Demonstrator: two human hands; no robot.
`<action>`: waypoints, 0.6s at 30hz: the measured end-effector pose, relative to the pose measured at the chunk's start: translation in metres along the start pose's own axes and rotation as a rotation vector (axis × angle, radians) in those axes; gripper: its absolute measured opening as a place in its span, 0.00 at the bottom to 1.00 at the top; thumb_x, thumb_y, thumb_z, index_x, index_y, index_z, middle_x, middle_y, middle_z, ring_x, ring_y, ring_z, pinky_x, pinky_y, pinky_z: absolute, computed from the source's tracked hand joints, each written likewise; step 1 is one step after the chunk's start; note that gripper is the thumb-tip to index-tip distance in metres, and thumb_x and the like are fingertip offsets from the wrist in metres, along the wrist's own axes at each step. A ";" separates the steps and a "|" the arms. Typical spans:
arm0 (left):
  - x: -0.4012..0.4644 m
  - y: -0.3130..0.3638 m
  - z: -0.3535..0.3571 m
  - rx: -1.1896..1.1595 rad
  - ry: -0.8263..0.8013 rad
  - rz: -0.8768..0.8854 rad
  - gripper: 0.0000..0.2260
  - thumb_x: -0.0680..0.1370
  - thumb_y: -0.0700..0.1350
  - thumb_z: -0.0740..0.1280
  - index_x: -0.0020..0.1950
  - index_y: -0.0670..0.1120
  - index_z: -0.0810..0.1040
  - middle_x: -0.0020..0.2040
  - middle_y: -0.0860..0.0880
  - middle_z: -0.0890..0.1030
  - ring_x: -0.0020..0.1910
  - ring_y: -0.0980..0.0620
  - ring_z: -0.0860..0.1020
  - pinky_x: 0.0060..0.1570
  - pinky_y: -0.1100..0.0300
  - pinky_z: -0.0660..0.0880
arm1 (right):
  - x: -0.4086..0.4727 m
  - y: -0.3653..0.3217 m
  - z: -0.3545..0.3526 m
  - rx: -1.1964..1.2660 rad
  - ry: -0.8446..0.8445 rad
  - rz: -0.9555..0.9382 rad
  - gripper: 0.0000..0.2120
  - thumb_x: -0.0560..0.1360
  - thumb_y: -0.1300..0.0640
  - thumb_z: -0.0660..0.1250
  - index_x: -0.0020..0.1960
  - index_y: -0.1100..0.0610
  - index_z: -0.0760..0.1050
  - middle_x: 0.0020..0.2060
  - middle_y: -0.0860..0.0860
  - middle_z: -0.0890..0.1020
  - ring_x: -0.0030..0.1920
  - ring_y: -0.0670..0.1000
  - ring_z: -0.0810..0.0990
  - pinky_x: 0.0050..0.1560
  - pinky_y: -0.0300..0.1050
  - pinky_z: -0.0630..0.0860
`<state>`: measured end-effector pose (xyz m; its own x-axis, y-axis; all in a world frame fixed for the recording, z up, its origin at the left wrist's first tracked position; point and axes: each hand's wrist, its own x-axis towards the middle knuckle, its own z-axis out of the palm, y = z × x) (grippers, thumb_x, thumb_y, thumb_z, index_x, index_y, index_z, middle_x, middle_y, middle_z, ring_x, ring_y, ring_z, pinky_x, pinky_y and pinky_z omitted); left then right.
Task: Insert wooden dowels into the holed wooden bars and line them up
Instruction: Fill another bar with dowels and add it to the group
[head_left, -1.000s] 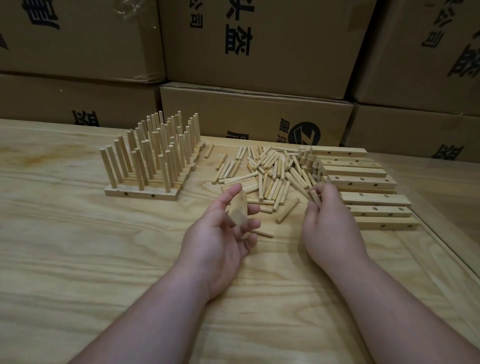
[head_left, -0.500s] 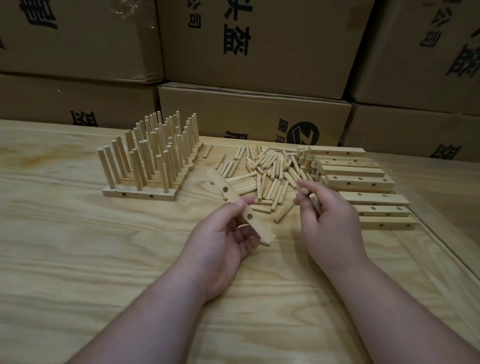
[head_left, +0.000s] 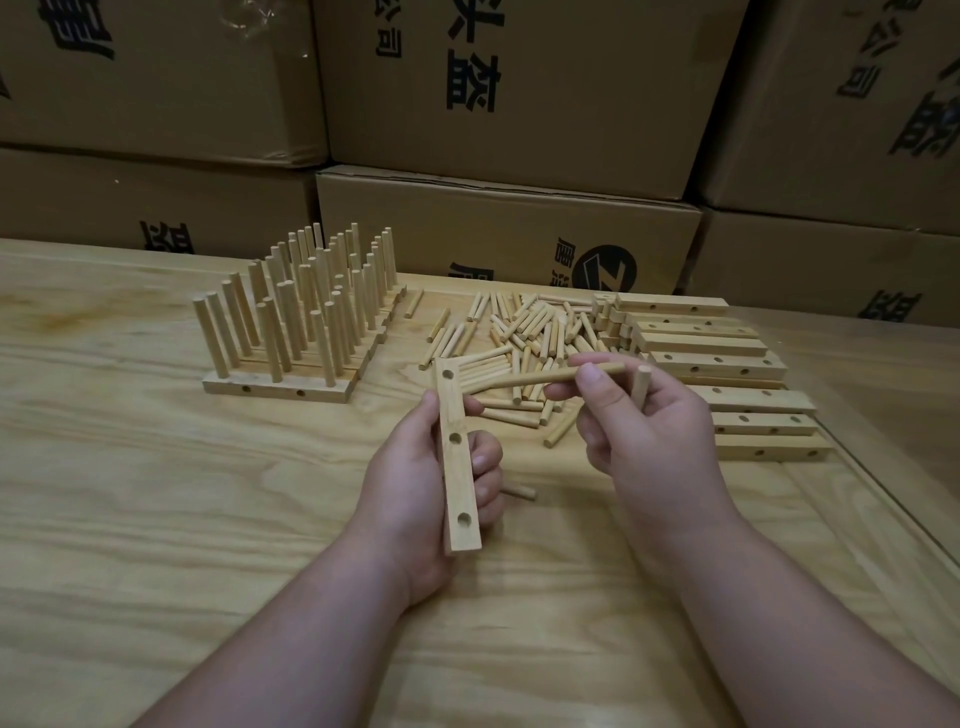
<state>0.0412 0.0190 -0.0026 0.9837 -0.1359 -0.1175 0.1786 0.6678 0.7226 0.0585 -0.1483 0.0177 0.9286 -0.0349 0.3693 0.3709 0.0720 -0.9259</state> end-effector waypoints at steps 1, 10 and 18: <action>0.000 -0.001 0.000 0.027 -0.010 0.007 0.15 0.84 0.56 0.56 0.47 0.48 0.75 0.30 0.47 0.65 0.23 0.51 0.62 0.23 0.63 0.60 | 0.000 -0.001 0.002 -0.002 -0.019 -0.012 0.08 0.77 0.54 0.68 0.53 0.54 0.82 0.43 0.56 0.86 0.30 0.45 0.74 0.30 0.34 0.70; -0.005 -0.003 0.003 0.169 -0.062 0.009 0.14 0.83 0.56 0.58 0.47 0.47 0.74 0.32 0.47 0.68 0.26 0.51 0.65 0.28 0.59 0.62 | -0.002 -0.009 0.005 -0.070 -0.018 -0.046 0.06 0.80 0.56 0.66 0.53 0.54 0.82 0.42 0.54 0.86 0.34 0.41 0.80 0.32 0.32 0.72; -0.005 -0.005 0.003 0.200 -0.062 -0.002 0.13 0.83 0.55 0.60 0.53 0.45 0.73 0.32 0.48 0.71 0.27 0.52 0.68 0.27 0.60 0.67 | -0.002 -0.008 0.006 -0.169 0.027 -0.080 0.05 0.80 0.55 0.67 0.52 0.52 0.82 0.40 0.50 0.87 0.33 0.39 0.79 0.32 0.32 0.72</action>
<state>0.0354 0.0145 -0.0033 0.9790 -0.1866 -0.0815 0.1674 0.5095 0.8440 0.0540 -0.1432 0.0252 0.8949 -0.0607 0.4421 0.4352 -0.1004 -0.8947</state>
